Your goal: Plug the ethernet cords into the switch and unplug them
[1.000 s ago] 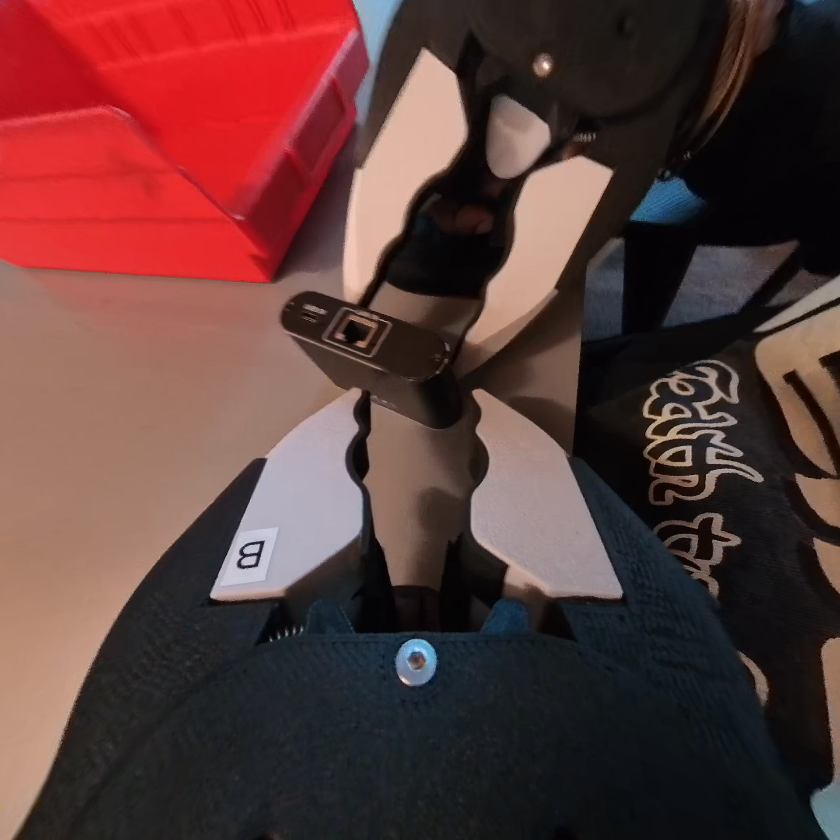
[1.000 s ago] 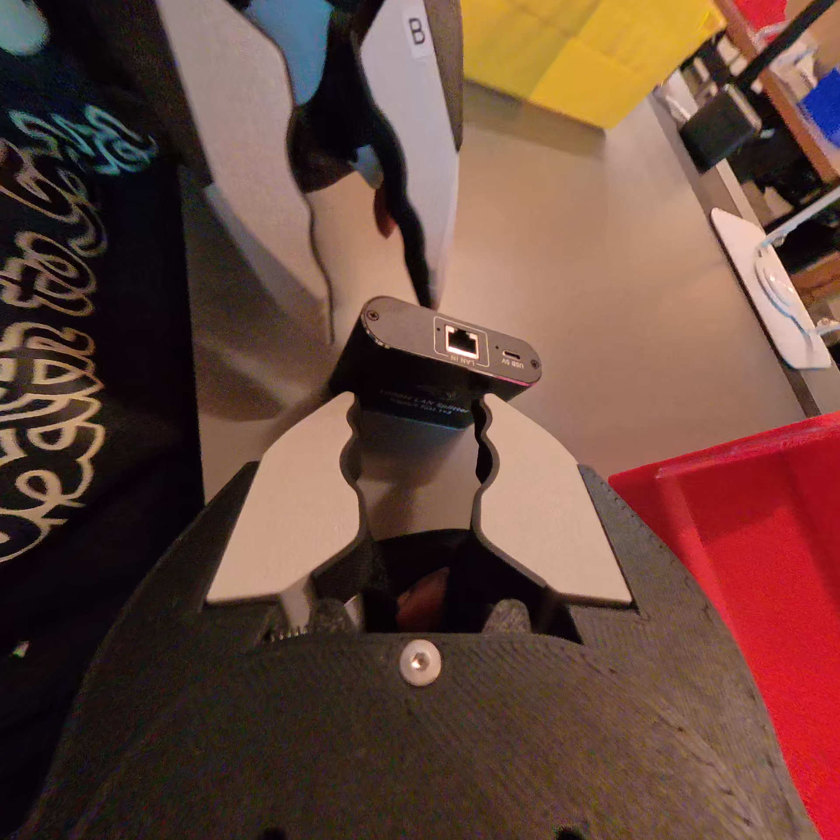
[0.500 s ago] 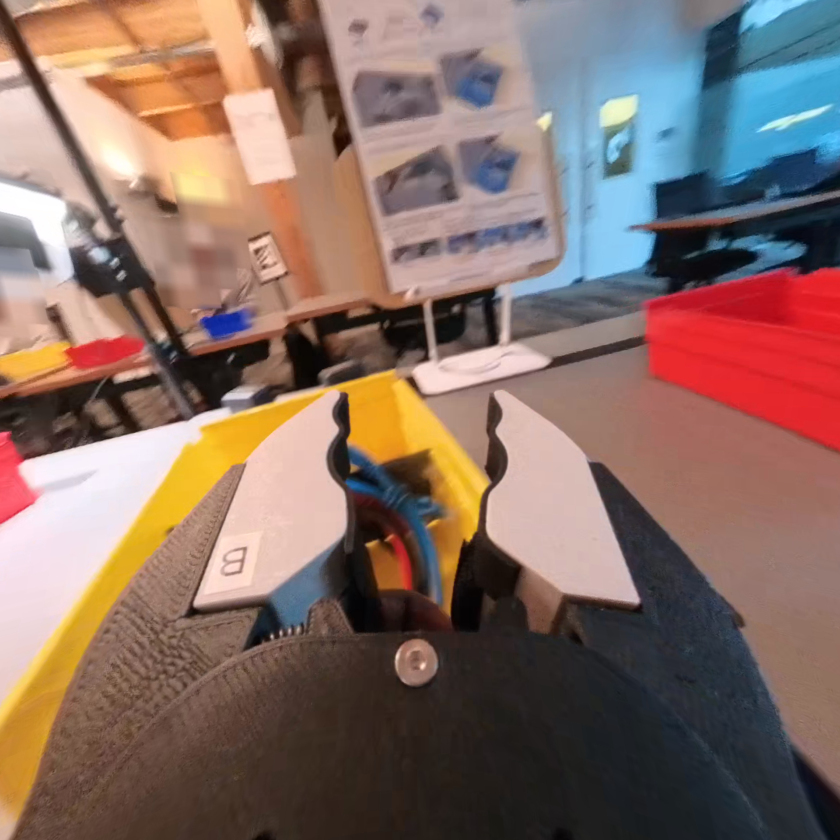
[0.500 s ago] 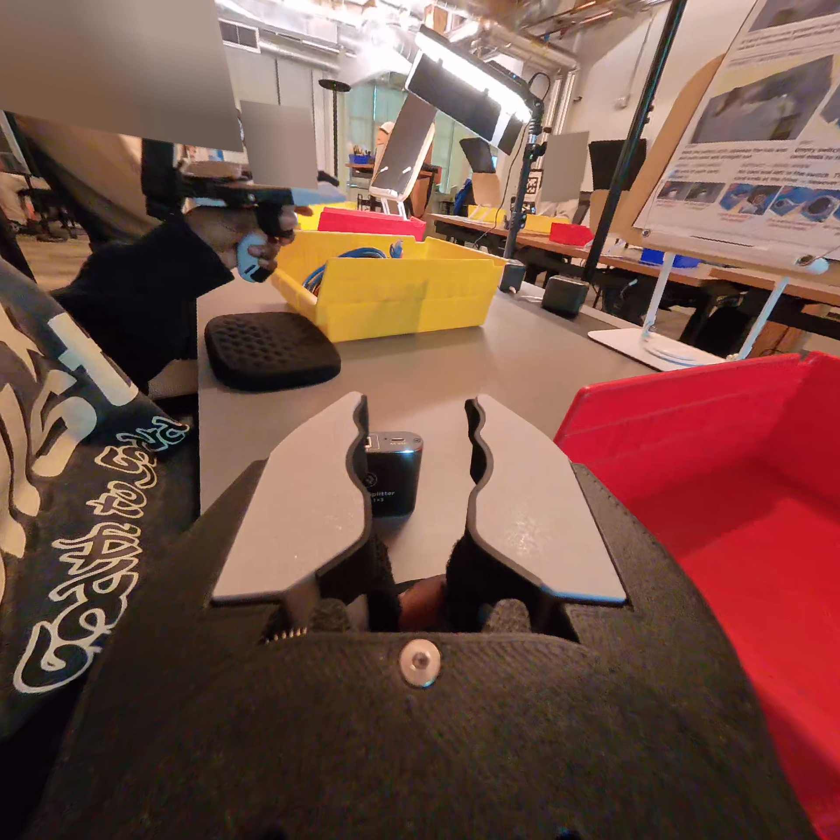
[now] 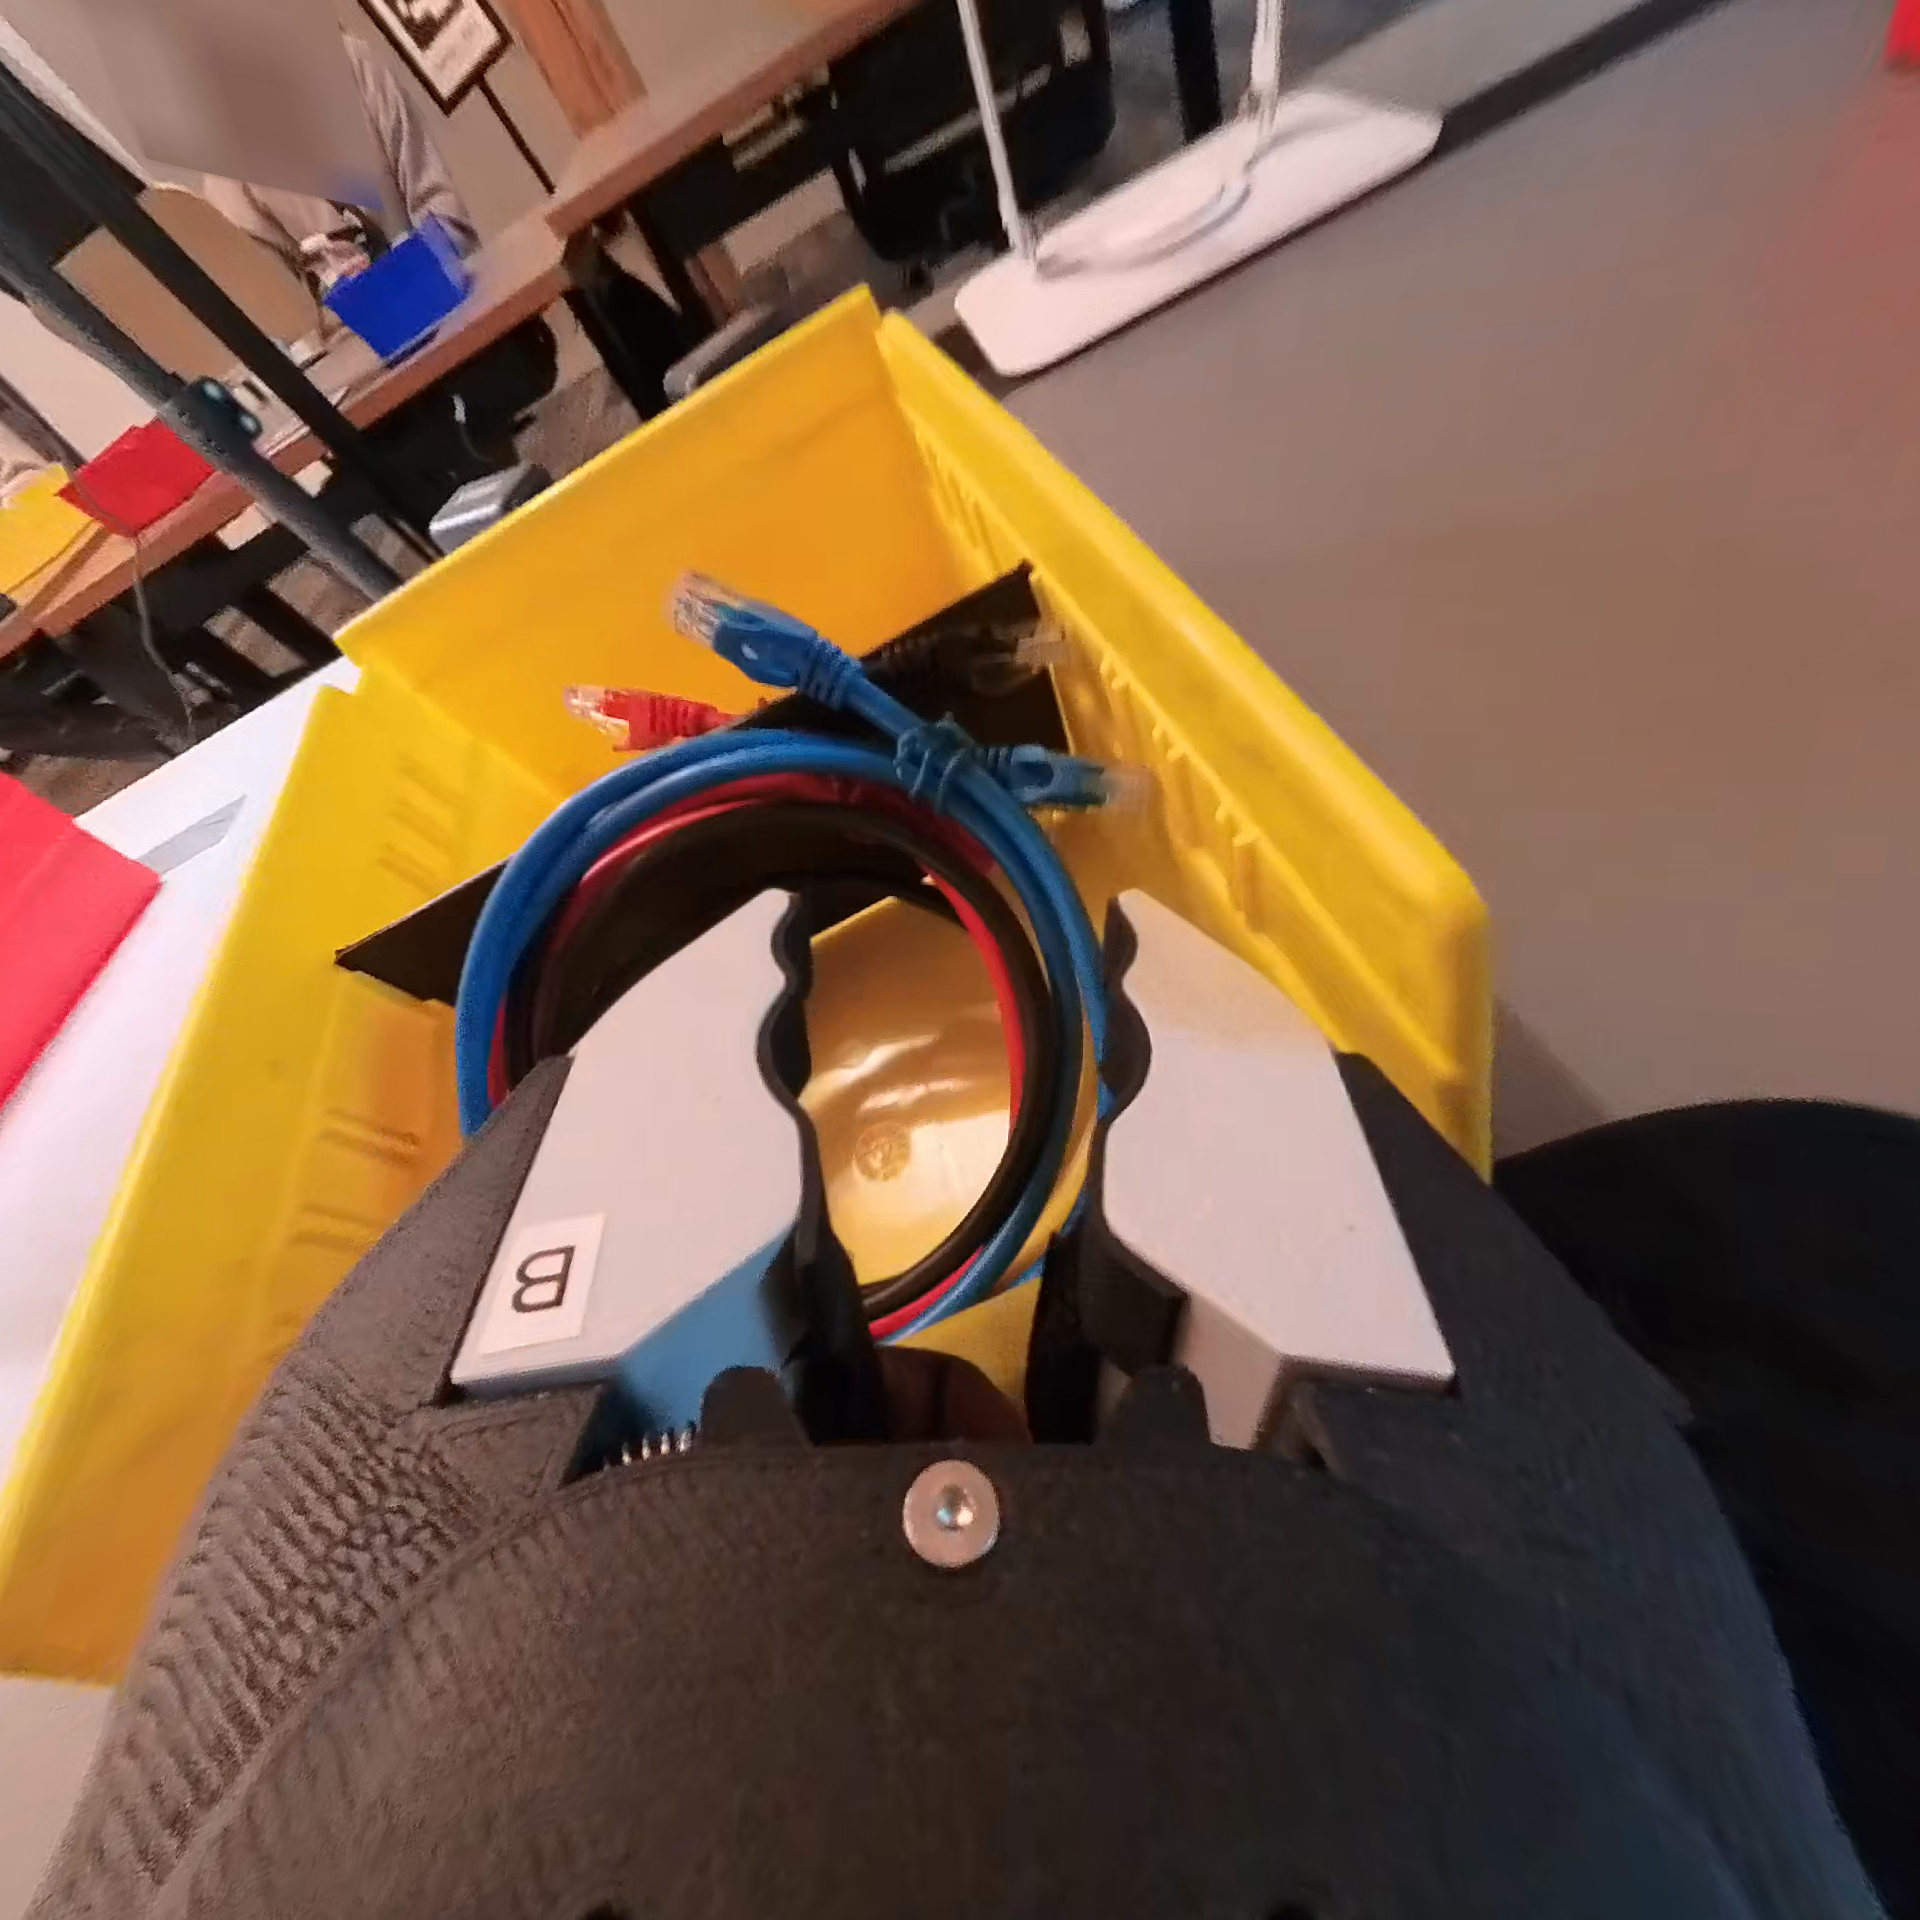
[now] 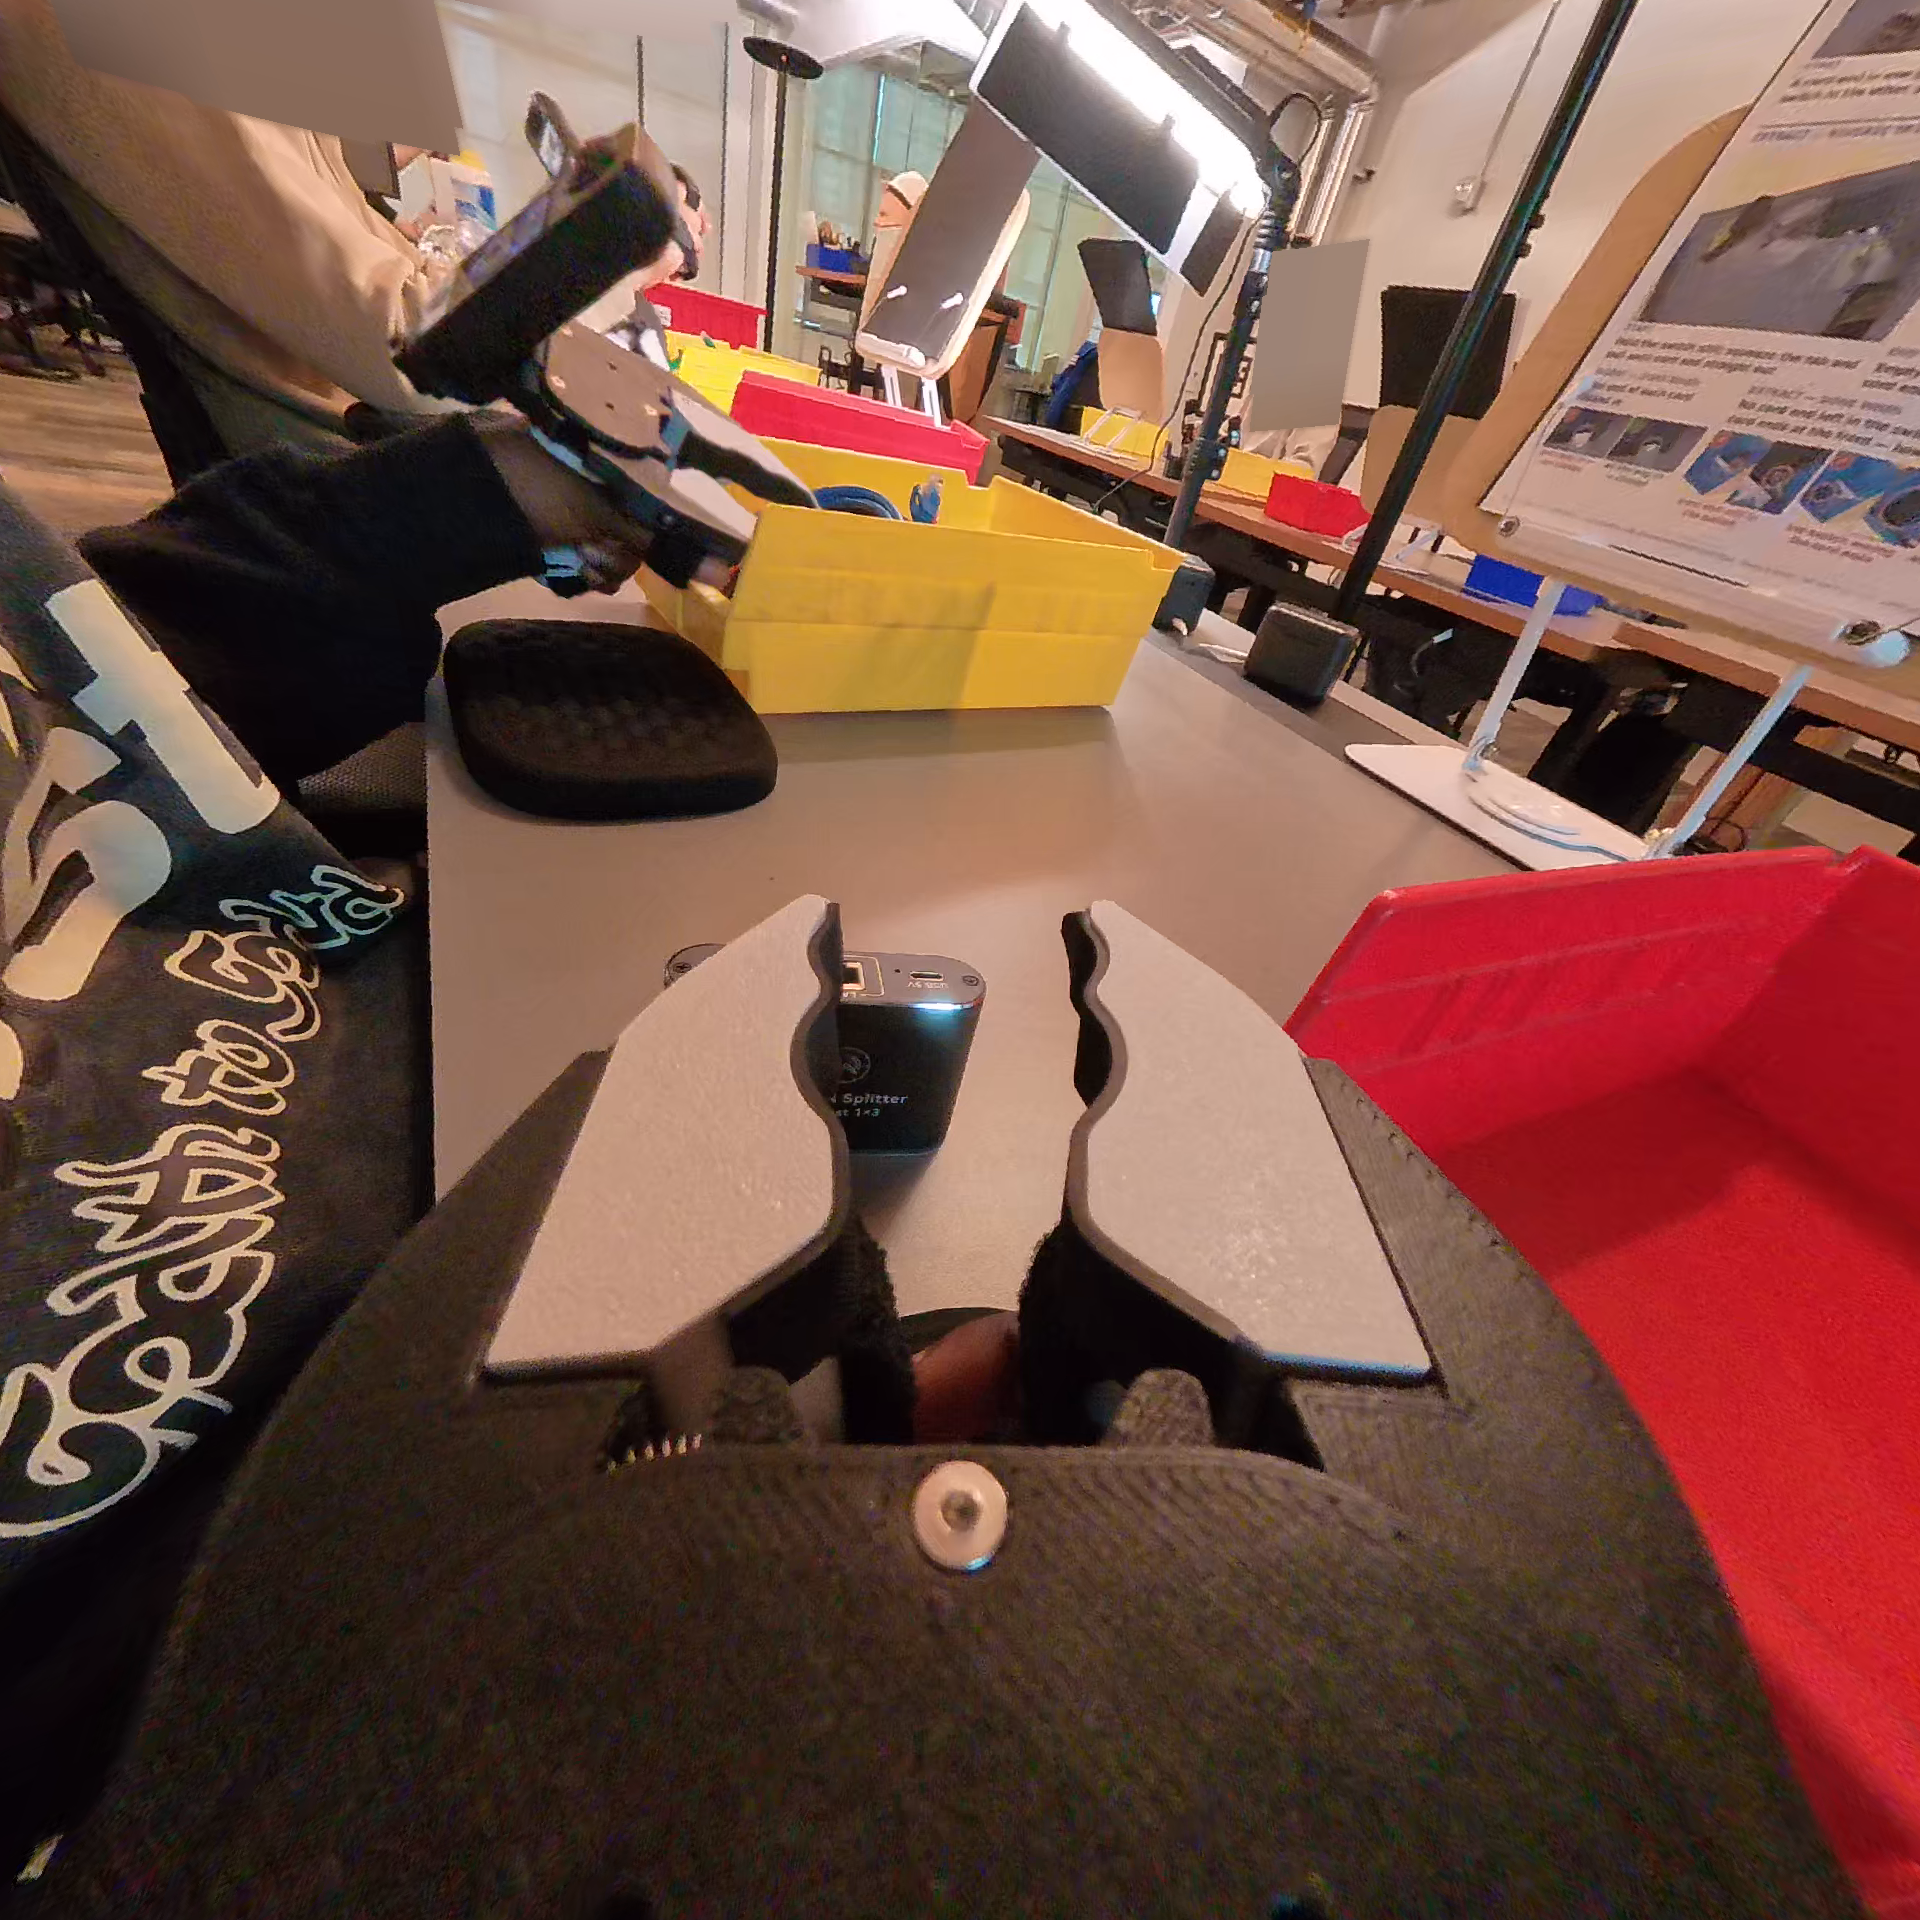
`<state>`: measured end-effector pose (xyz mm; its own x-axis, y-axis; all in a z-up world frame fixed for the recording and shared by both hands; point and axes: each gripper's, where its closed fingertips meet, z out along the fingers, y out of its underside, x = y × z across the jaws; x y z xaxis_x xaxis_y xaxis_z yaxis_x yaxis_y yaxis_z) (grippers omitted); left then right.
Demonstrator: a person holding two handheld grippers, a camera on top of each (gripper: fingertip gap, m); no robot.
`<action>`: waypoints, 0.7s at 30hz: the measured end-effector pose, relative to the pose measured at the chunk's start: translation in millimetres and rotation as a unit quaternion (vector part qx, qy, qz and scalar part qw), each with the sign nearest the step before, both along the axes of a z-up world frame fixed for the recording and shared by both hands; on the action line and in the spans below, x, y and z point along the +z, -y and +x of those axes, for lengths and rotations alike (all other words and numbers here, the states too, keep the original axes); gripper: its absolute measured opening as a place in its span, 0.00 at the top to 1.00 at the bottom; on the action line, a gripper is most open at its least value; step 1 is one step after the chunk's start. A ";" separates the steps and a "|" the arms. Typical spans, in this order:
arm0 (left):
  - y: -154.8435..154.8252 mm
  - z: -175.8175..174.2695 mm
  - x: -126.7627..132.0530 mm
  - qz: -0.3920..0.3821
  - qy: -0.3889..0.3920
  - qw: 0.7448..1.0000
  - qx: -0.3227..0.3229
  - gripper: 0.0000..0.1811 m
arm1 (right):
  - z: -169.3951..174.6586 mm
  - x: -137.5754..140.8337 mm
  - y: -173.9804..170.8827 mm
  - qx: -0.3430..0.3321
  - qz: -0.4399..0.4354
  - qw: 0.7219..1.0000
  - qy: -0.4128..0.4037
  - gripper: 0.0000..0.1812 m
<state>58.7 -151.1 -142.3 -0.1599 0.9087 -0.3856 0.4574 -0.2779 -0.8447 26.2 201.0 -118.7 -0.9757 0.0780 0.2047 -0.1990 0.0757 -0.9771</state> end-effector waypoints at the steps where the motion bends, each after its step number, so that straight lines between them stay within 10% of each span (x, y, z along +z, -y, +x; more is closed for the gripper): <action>1: 2.0 0.9 -2.9 -0.008 0.011 1.000 0.008 0.72 | 0.2 -0.1 0.0 0.000 0.000 1.000 -0.001 0.77; 21: -16.9 3.5 -22.4 0.030 0.078 0.996 -0.031 0.86 | 2.3 -2.8 1.6 -0.001 0.010 1.000 -0.019 0.77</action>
<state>62.1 -134.2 -164.7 -0.0460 0.9368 -0.3468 0.5674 -0.2612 -0.7809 28.5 199.4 -121.4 -0.9668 0.0761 0.2439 -0.2363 0.0963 -0.9669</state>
